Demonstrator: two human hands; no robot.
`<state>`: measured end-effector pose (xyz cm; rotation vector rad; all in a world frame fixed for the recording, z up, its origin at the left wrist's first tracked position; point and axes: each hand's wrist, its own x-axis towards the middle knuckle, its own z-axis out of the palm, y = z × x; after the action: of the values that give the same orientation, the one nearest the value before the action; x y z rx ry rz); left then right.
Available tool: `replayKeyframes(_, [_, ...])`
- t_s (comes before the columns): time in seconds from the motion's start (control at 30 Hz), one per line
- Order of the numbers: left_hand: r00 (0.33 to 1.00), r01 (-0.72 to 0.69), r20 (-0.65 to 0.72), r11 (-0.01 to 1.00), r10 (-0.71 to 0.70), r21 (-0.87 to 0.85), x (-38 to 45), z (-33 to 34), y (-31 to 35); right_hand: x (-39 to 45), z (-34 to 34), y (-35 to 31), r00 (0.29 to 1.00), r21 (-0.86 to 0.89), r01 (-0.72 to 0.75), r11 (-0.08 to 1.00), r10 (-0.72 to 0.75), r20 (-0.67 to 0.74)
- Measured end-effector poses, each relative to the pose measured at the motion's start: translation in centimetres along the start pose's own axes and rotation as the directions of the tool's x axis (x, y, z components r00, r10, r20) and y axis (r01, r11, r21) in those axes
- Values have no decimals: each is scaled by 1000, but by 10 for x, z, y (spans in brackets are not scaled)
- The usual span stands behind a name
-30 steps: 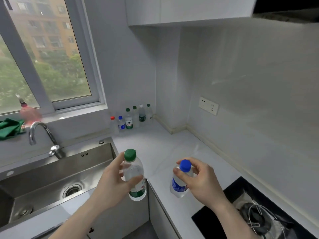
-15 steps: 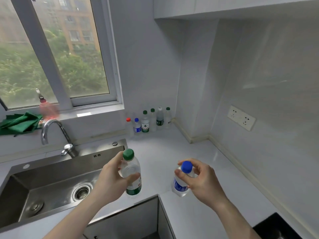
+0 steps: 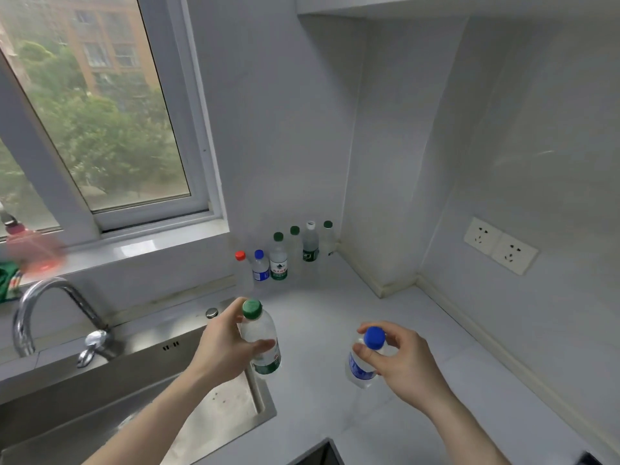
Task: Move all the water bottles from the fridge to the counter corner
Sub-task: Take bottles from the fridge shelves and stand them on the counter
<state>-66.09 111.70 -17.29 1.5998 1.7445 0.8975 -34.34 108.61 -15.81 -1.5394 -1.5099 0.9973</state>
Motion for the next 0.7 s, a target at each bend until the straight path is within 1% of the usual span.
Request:
replayKeyframes(0.17, [1000,-9,14,1000,9,13,59,-15,-31,45,44,2,1000,-15,-5,1000,5,-24])
replayKeyframes(0.37, [1000,3,27,999,-4,54,105,-24,-61,80,83,16,997,-24,-76,997,76,-13])
replayKeyframes(0.53, [997,49,48,995,-53,85,147,-18,-80,112,104,23,993,-39,-116,993,116,20])
replayKeyframes(0.7, [997,79,16,990,-81,119,188,-1,-95,154,123,24,986,-80,-150,985,155,58])
